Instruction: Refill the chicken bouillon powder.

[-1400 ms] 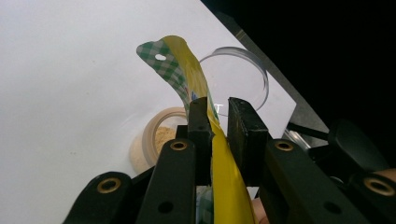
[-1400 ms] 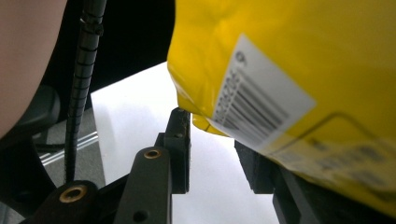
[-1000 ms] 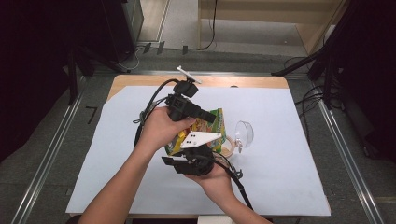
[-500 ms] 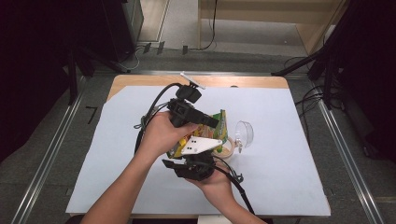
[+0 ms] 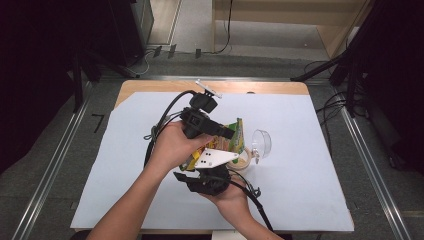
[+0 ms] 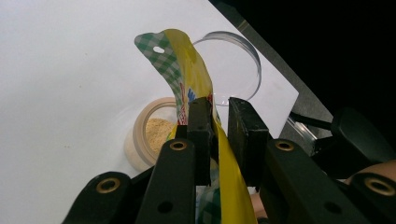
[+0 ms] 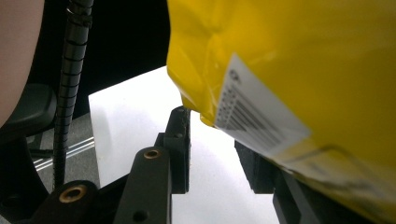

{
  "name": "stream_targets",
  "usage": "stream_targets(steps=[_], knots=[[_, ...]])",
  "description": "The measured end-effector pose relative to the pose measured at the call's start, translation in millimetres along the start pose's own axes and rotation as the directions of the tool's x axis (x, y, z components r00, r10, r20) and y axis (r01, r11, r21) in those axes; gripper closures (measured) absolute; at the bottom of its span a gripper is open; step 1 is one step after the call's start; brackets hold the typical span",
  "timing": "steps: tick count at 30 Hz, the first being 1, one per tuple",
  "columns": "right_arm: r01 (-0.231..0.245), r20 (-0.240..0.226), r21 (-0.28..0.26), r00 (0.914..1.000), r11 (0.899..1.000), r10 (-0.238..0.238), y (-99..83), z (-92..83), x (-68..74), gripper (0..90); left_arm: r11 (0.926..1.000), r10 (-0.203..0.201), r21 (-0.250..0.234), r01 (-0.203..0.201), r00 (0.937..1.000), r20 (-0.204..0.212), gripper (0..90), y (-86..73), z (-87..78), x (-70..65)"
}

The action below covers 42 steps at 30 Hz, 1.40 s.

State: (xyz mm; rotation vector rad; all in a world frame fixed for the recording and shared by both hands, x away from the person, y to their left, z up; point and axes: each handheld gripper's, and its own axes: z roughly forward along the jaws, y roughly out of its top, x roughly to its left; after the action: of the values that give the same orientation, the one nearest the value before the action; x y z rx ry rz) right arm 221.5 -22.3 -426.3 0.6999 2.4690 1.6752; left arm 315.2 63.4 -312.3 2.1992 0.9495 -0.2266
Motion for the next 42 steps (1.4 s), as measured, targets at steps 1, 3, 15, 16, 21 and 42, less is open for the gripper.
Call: stream_targets(steps=[1, 3, 15, 16, 21, 42], knots=[[0.0, 0.0, 0.0, 1.0, 1.0, 0.0, 0.0, 0.0, 0.0, 67.9, 1.0, 0.0, 0.0, 0.0, 1.0, 0.0, 80.1, 0.0, 0.0, 0.0], [-0.001, -0.002, 0.001, 1.0, 1.0, 0.001, -0.1, -0.2, 0.2, 67.8, 1.0, 0.002, 0.0, -0.002, 1.0, -0.002, 80.4, 0.0, 0.2, 0.0], [-0.101, -0.062, 0.041, 0.9928, 0.994, 0.103, 13.0, -3.0, -1.4, 68.0, 0.9996, -0.027, -0.01, 0.027, 0.9996, 0.006, 76.5, 2.6, -3.5, 6.9], [-0.11, -0.064, 0.048, 0.9915, 0.993, 0.113, 13.7, -3.1, -1.2, 68.1, 0.9995, -0.029, -0.01, 0.029, 0.9996, 0.006, 76.5, 2.7, -4.2, 7.0], [-0.088, -0.053, 0.045, 0.9945, 0.995, 0.09, 14.8, -3.4, -0.6, 68.5, 0.9995, -0.031, -0.008, 0.031, 0.9995, 0.006, 77.8, 3.4, -5.1, 7.4], [-0.061, -0.028, 0.055, 0.9976, 0.997, 0.063, 13.1, -2.3, -0.6, 68.6, 0.9993, -0.038, -0.006, 0.038, 0.9992, 0.011, 78.2, 3.3, -1.8, 11.0]])
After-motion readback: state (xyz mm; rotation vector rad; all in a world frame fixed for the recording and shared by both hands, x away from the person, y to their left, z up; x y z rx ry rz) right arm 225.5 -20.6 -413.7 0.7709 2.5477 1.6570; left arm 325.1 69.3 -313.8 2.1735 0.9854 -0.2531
